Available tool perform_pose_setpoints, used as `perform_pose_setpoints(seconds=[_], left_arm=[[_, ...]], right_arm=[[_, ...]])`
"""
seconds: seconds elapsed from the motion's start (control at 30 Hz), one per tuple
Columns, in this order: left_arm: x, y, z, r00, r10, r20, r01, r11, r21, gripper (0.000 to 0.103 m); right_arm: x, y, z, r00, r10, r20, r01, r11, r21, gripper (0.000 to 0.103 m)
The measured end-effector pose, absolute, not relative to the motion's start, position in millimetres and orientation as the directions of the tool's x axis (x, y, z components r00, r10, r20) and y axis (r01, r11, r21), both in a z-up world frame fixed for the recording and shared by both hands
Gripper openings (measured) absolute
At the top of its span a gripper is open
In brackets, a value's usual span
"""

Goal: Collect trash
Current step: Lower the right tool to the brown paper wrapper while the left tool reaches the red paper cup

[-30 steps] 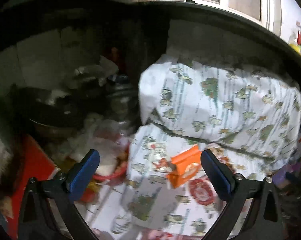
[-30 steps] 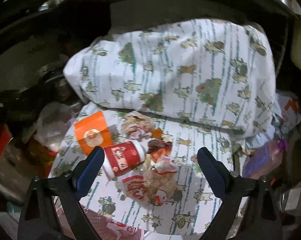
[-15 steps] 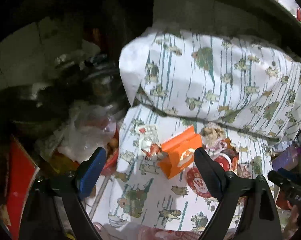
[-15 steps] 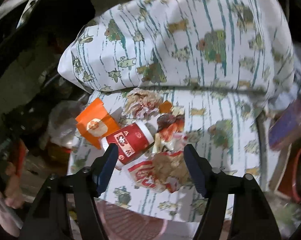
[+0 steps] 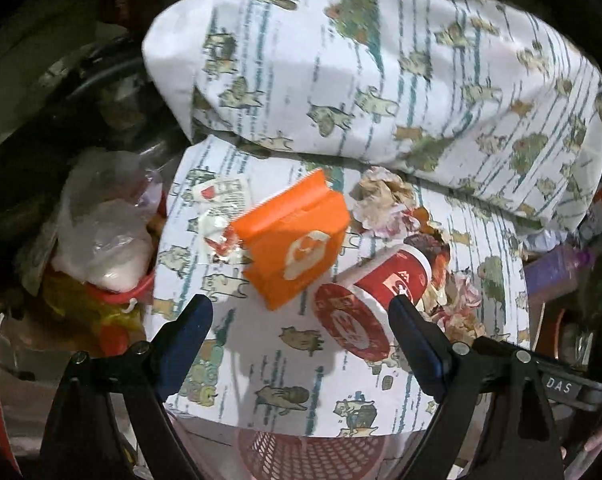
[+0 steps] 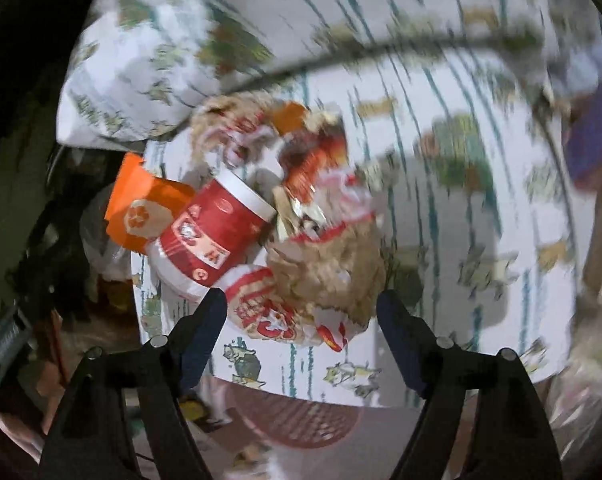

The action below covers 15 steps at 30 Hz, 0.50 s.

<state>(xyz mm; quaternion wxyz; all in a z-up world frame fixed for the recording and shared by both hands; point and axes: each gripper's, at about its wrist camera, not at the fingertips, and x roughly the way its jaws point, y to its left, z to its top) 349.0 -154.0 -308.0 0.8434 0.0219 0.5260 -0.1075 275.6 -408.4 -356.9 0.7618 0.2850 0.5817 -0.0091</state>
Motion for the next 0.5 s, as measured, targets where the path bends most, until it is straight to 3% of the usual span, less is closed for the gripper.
perform_pose_setpoints(seconds=[0.33,0.5], left_arm=[[363,-174,-343,0.352,-0.150,-0.924,0.141,0.984,-0.106,0.090],[360,-204,-327,0.444,-0.147,-0.884,0.286,0.958,-0.016,0.090]], right_arm=[[261,-438,-398,0.327,0.453,-0.830,0.546,0.626,0.557,0.074],[262,-442,-408,0.322,0.482,-0.815,0.555,0.601,0.575,0.073]])
